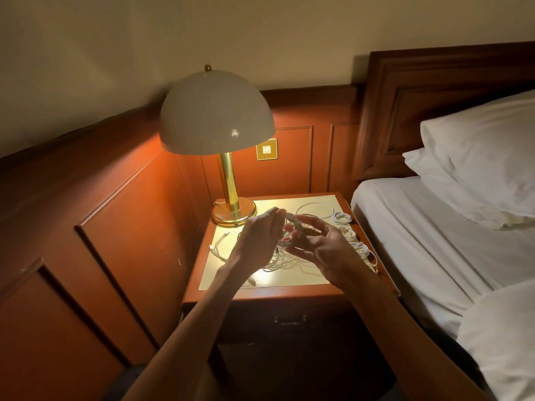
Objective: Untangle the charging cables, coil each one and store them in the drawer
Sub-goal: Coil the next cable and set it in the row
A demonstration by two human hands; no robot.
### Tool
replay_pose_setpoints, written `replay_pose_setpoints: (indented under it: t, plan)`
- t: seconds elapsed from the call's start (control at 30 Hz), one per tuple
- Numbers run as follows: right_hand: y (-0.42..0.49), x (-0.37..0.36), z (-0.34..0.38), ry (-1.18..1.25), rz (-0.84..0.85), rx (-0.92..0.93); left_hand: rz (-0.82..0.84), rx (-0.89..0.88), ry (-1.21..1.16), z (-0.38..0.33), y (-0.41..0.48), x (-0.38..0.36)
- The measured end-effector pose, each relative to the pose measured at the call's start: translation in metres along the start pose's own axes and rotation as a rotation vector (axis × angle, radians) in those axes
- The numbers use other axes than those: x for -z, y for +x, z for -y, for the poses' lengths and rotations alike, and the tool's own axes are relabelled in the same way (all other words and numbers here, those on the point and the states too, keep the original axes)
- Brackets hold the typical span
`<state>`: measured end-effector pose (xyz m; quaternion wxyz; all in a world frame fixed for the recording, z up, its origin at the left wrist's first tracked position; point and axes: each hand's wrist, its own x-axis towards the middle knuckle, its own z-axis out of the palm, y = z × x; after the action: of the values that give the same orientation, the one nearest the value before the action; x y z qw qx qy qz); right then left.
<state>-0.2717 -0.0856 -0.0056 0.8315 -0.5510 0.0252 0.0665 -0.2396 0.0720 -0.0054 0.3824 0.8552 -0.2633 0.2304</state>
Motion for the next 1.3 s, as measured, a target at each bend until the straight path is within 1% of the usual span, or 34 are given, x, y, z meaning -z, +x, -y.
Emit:
replay_pose_setpoints:
  t: [0.03, 0.1, 0.13, 0.17, 0.23, 0.3, 0.33, 0.37, 0.43, 0.47, 0.53, 0.6, 0.67, 0.87, 0.93, 1.0, 1.1, 1.2, 1.3]
  plan:
    - [0.000, 0.000, -0.002, -0.249, -0.063, 0.114, 0.014, 0.018, -0.012, 0.003, 0.000, -0.002]
    - [0.002, -0.003, -0.010, -0.860, -0.201, 0.405, 0.017, 0.101, -0.057, 0.005, 0.002, -0.009]
    - [0.004, -0.006, -0.014, -1.076, -0.256, 0.513, 0.011, 0.178, -0.102, 0.003, 0.003, -0.014]
    - [0.006, -0.010, -0.017, -1.217, -0.309, 0.563, 0.000, 0.264, -0.152, 0.000, 0.005, -0.018]
    - [0.008, -0.016, -0.020, -1.376, -0.386, 0.565, -0.026, 0.454, -0.293, -0.002, 0.011, -0.024]
    - [0.006, -0.020, -0.019, -1.520, -0.404, 0.564, -0.006, 0.653, -0.472, 0.001, 0.019, -0.027]
    - [0.004, -0.021, -0.019, -1.581, -0.392, 0.569, 0.002, 0.713, -0.522, 0.002, 0.022, -0.026]
    - [0.002, -0.023, -0.019, -1.626, -0.376, 0.568, 0.009, 0.744, -0.529, 0.004, 0.026, -0.027]
    - [0.000, -0.024, -0.018, -1.686, -0.339, 0.549, 0.017, 0.741, -0.412, 0.010, 0.031, -0.029]
    - [0.000, -0.024, -0.017, -1.702, -0.318, 0.515, 0.019, 0.722, -0.326, 0.013, 0.034, -0.030]
    - [0.003, -0.024, -0.012, -1.692, -0.296, 0.374, 0.042, 0.703, -0.191, 0.015, 0.038, -0.034]
    - [0.006, -0.022, -0.011, -1.632, -0.266, 0.224, 0.078, 0.716, -0.149, 0.017, 0.042, -0.037]
    - [0.006, -0.020, -0.012, -1.530, -0.246, 0.141, 0.094, 0.709, -0.103, 0.017, 0.045, -0.041]
    - [0.001, -0.014, -0.016, -1.252, -0.195, 0.100, 0.106, 0.623, -0.122, 0.027, 0.046, -0.051]
    - [0.000, -0.011, -0.018, -1.176, -0.161, 0.059, 0.125, 0.600, -0.080, 0.028, 0.045, -0.051]
    - [0.003, -0.008, -0.019, -1.150, -0.135, 0.031, 0.155, 0.549, -0.016, 0.028, 0.044, -0.051]
    - [0.007, -0.006, -0.022, -1.089, -0.148, -0.015, 0.171, 0.486, 0.110, 0.026, 0.044, -0.050]
    - [0.007, -0.012, -0.024, -0.953, -0.133, -0.033, 0.138, 0.518, 0.089, 0.027, 0.048, -0.047]
    - [0.004, -0.020, -0.020, -0.789, -0.114, -0.037, 0.111, 0.590, -0.053, 0.035, 0.054, -0.047]
